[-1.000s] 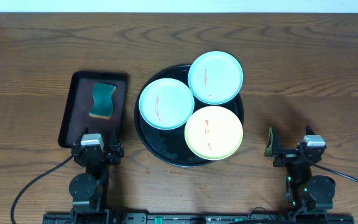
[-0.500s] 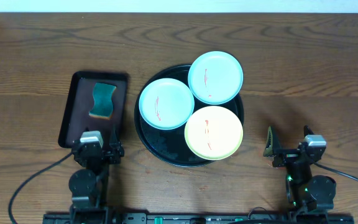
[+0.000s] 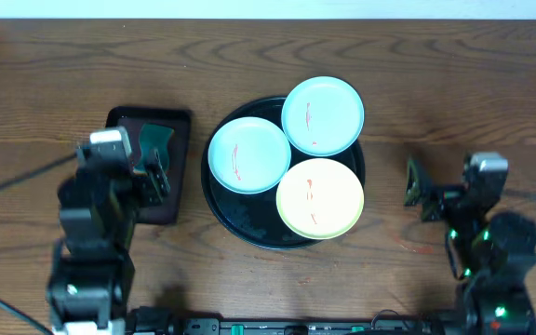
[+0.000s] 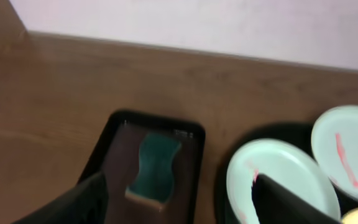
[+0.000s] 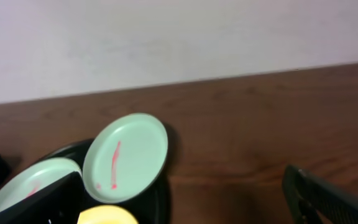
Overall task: Clean dirty plates on tray and stack at the side
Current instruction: 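Move left gripper over the sponge and right gripper toward the plates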
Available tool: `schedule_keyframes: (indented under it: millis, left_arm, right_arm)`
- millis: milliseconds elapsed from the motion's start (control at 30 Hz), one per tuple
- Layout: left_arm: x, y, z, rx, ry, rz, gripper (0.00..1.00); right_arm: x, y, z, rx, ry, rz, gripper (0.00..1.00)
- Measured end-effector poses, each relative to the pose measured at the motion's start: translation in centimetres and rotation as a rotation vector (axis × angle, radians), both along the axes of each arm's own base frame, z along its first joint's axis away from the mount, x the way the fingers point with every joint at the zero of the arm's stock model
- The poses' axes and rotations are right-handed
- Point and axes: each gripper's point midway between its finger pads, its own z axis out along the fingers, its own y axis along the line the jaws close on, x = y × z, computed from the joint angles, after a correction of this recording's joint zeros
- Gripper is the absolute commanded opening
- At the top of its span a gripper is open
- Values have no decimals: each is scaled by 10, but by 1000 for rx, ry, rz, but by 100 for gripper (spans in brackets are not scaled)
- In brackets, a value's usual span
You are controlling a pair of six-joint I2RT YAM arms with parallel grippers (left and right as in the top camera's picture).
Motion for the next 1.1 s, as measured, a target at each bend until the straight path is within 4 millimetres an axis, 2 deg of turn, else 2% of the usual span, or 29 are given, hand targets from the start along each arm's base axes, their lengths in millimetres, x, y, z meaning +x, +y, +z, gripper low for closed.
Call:
schedule_keyframes:
  millis: [167, 367, 533, 733, 867, 967, 1100]
  left_arm:
    - [7, 0, 13, -4, 184, 0, 75]
    - [9, 0, 19, -9, 381, 0, 75]
    - [8, -2, 17, -21, 510, -10, 75]
    - [18, -10, 5, -56, 567, -45, 75]
    - [26, -12, -3, -65, 588, -54, 75]
    - [28, -13, -7, -70, 601, -58, 75]
    - [34, -13, -5, -69, 581, -59, 75]
  right_arm:
    - [24, 9, 11, 10, 161, 43, 99]
    - [47, 24, 10, 39, 387, 125, 99]
    - [63, 42, 8, 80, 568, 219, 99]
    - [90, 50, 6, 108, 589, 262, 99]
    - [107, 62, 5, 156, 561, 312, 85]
    - [111, 79, -2, 179, 575, 359, 78]
    - [110, 108, -17, 198, 669, 403, 75]
